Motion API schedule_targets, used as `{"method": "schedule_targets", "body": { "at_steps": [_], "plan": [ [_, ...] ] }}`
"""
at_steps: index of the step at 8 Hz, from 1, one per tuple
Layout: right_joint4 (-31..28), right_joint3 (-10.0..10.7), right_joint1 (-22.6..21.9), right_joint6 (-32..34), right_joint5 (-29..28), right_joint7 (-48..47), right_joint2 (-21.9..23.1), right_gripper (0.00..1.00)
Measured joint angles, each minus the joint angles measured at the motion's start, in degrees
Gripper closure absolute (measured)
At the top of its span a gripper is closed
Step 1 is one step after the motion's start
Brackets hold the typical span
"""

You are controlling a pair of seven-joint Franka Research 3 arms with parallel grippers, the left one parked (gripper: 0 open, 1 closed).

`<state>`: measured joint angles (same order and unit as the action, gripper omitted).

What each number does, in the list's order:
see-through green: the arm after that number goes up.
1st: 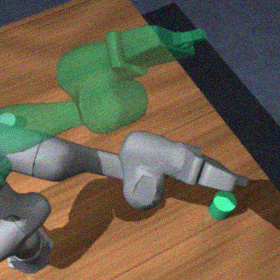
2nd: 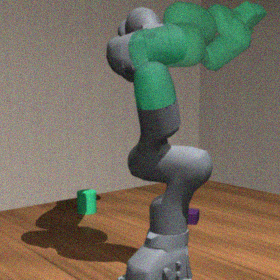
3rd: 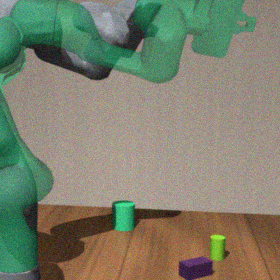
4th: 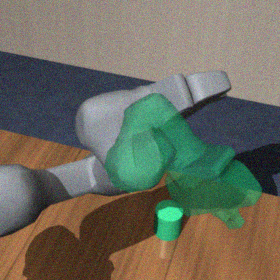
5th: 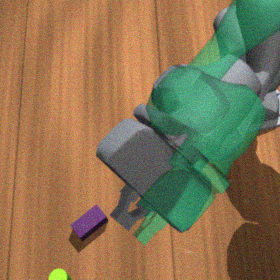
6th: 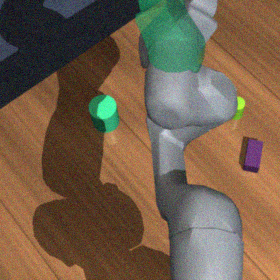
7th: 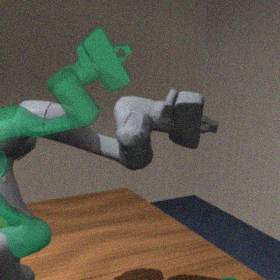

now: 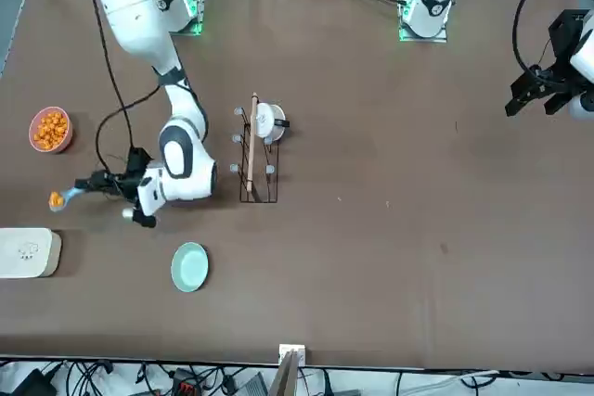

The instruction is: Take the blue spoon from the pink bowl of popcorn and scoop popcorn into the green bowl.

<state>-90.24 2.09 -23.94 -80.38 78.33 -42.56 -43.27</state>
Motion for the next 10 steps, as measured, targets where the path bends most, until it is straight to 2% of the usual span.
{"method": "schedule_targets", "body": {
  "at_steps": [4, 7, 10],
  "plan": [
    [6.3, -0.1, -1.9, -2.3, 0.1, 7.5, -0.3, 0.89],
    [9.5, -0.6, -6.1, -2.7, 0.1, 7.6, -2.5, 0.89],
    [18.1, -3.7, -7.8, -3.0, -0.6, 8.2, -7.0, 0.89]
  ]
}}
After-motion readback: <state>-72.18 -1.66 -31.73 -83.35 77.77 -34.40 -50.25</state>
